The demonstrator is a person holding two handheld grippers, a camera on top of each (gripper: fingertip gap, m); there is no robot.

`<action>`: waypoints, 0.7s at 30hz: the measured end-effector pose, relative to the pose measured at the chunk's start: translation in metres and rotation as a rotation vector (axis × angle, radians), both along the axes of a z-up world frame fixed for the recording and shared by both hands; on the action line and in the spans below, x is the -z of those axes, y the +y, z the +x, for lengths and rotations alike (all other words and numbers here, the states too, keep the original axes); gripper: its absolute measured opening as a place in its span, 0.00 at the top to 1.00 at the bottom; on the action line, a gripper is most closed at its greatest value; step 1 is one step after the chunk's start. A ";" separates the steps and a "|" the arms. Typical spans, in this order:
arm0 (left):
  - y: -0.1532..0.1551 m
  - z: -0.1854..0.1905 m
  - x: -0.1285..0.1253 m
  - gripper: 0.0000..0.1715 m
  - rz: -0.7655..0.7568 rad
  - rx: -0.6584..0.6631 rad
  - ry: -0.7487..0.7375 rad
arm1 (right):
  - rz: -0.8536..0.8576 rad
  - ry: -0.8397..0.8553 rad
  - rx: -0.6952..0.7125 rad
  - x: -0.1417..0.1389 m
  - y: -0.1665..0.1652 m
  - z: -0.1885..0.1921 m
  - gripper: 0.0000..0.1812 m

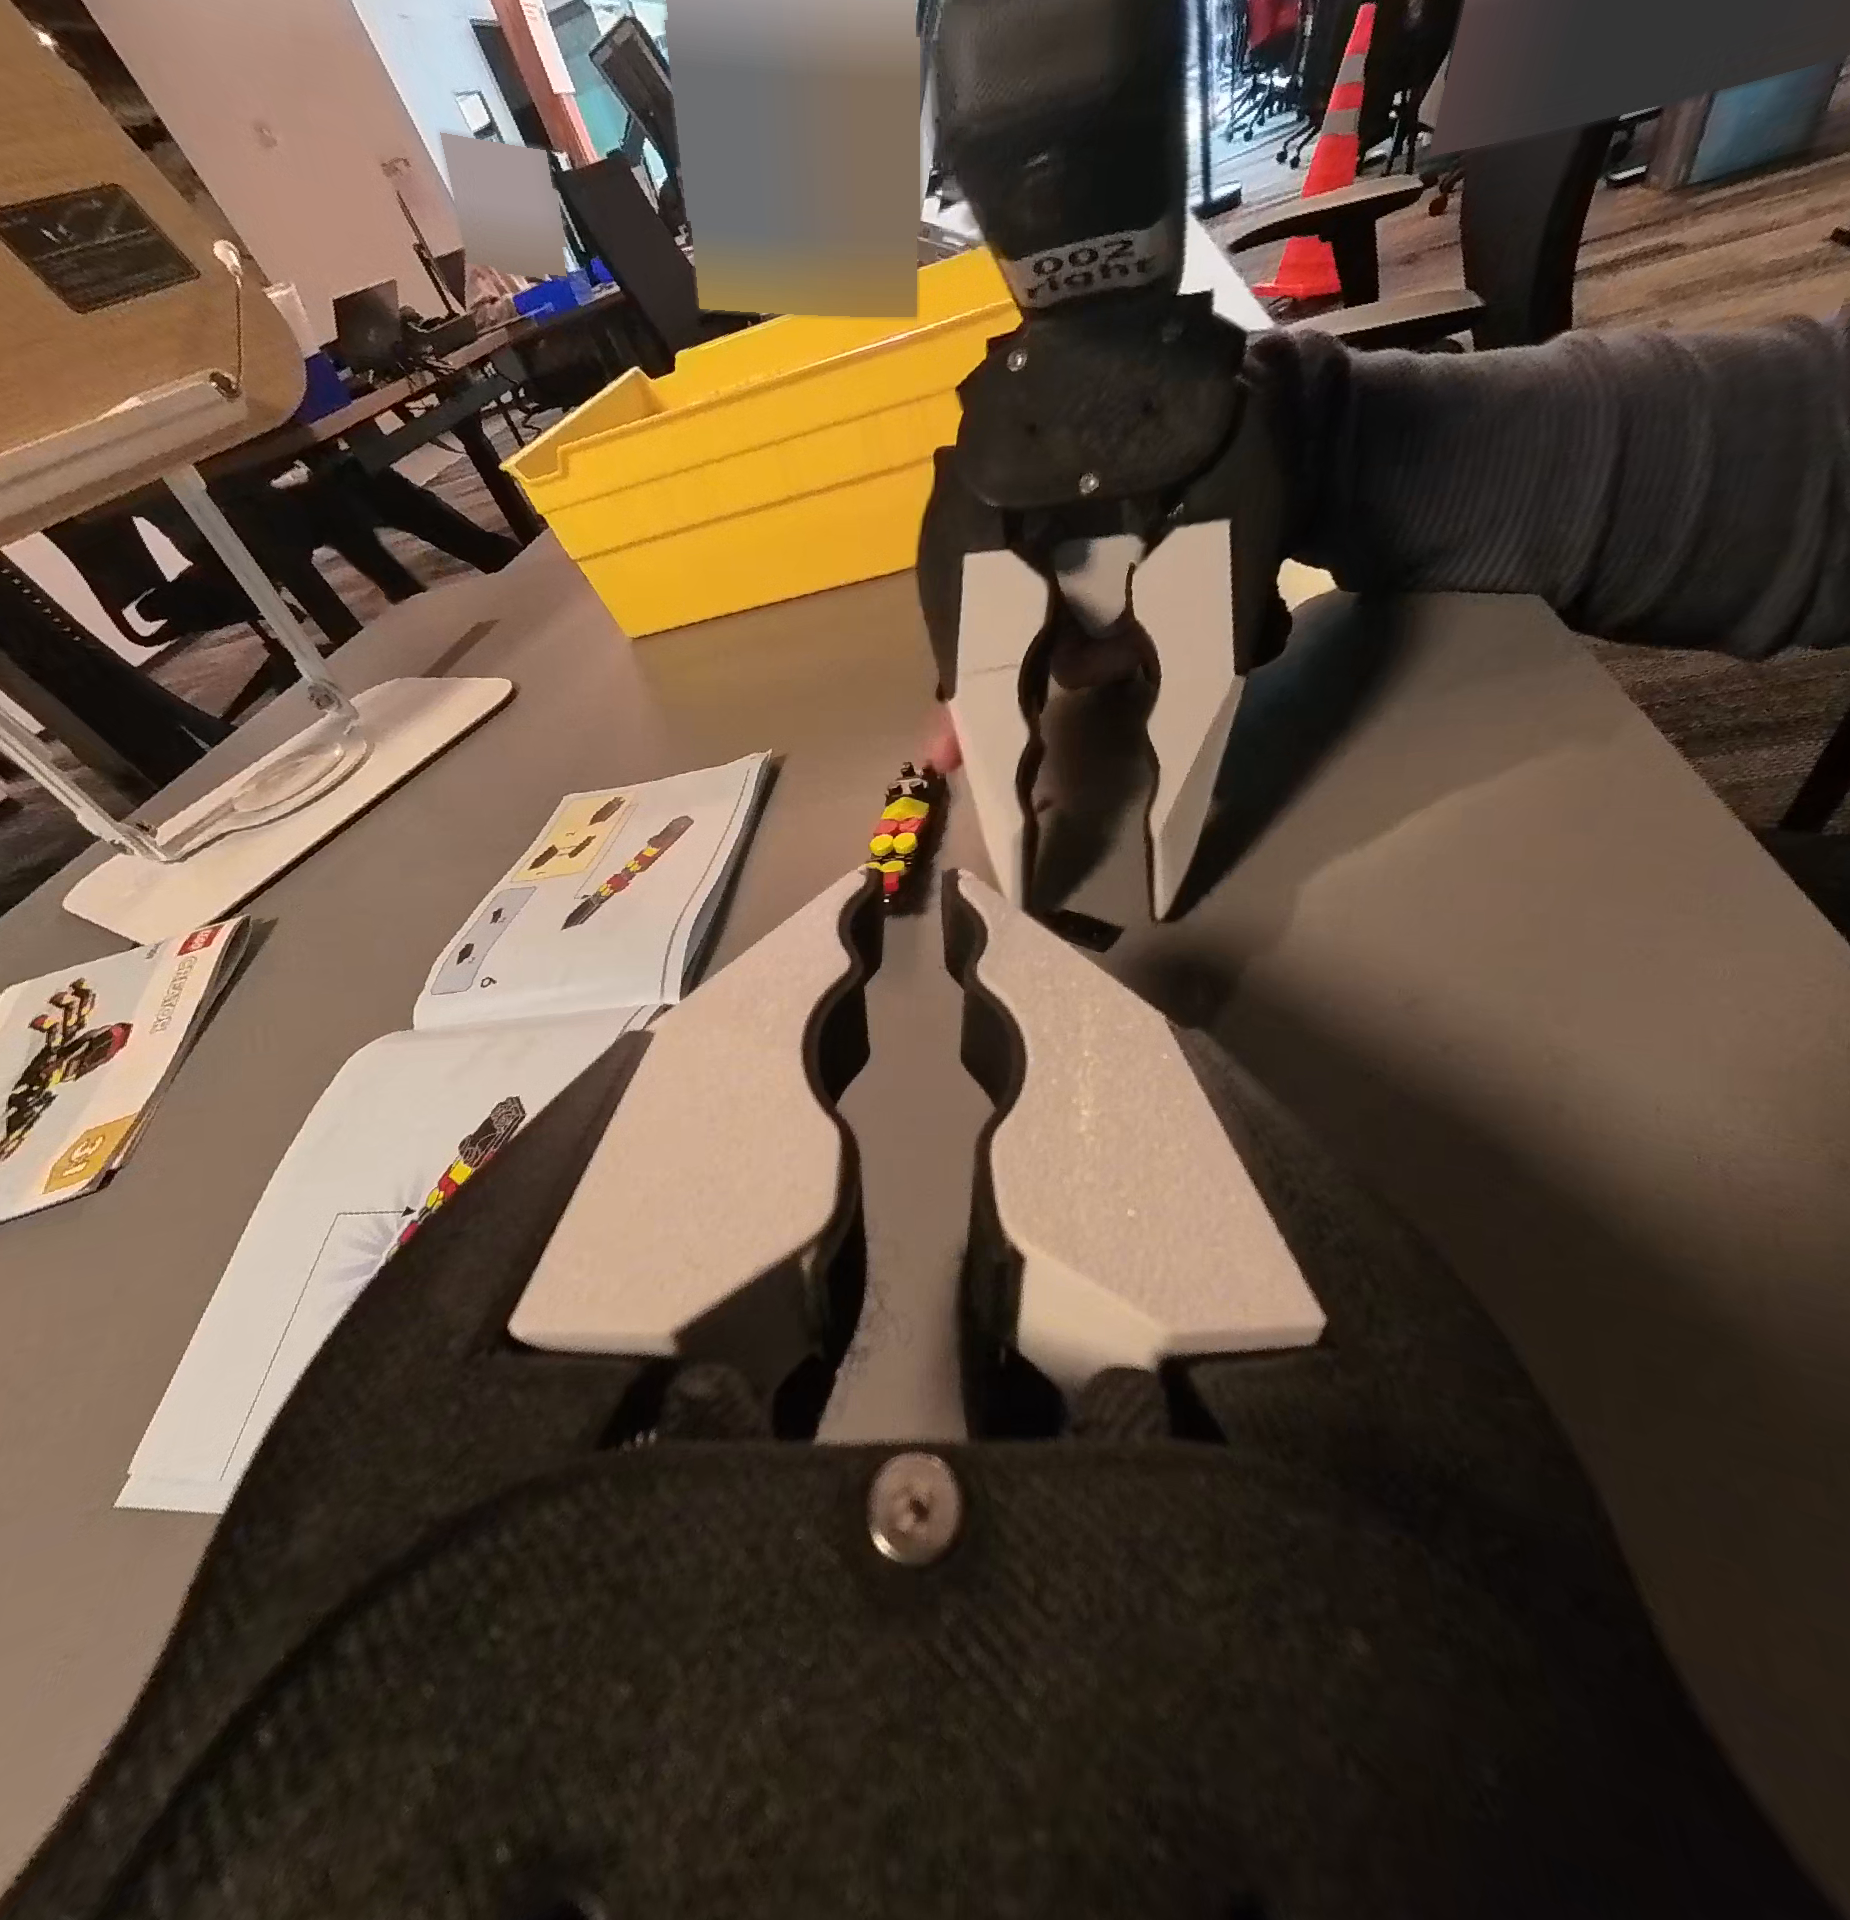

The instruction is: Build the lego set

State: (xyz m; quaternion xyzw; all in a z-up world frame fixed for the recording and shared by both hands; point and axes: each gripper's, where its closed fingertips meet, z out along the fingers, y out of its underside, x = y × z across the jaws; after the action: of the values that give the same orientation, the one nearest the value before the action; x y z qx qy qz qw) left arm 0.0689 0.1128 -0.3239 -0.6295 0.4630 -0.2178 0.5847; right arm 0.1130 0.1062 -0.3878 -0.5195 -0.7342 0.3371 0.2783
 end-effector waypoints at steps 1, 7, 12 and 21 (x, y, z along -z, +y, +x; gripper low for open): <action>0.000 0.000 0.000 0.94 0.000 0.000 0.000 | -0.006 -0.003 0.002 0.000 0.000 0.002 0.85; -0.001 0.000 0.000 0.94 0.002 0.004 0.002 | -0.014 0.003 0.001 -0.001 -0.001 0.006 0.94; -0.001 0.000 0.000 0.94 0.005 0.006 0.007 | 0.008 -0.004 -0.001 0.001 -0.001 0.006 0.97; -0.031 0.012 0.033 0.75 -0.176 0.247 0.193 | 0.018 0.026 0.021 -0.003 0.000 0.001 0.99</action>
State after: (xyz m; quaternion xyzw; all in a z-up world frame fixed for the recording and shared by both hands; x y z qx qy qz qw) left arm 0.0805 0.0822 -0.3571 -0.6347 0.5696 -0.2663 0.4491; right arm 0.1142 0.1063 -0.3848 -0.5202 -0.7280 0.3344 0.2958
